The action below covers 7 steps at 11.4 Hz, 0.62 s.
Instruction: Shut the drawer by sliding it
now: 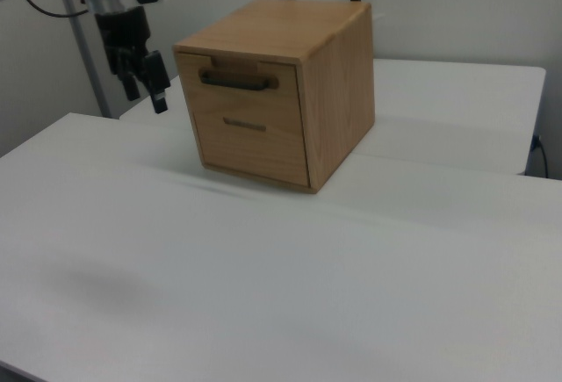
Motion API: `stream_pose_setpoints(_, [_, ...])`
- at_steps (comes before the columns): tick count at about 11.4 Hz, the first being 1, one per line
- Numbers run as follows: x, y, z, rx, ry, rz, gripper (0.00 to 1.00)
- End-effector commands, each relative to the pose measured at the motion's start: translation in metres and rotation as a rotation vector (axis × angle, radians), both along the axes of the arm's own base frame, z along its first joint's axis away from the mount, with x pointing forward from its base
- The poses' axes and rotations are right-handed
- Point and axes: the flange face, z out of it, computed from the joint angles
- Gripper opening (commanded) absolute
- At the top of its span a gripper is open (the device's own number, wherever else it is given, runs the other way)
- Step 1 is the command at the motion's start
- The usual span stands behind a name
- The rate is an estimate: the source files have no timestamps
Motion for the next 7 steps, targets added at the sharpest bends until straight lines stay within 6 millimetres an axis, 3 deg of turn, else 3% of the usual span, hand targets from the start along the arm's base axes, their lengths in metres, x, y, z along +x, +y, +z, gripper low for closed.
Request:
stream_pose_setpoints(1, [-0.033,0.008,-0.011,0.029,-0.009,0.060,1.00])
stream_pose_setpoints(7, [-0.017,-0.016,-0.012,0.006,-0.069,0.318,1.00])
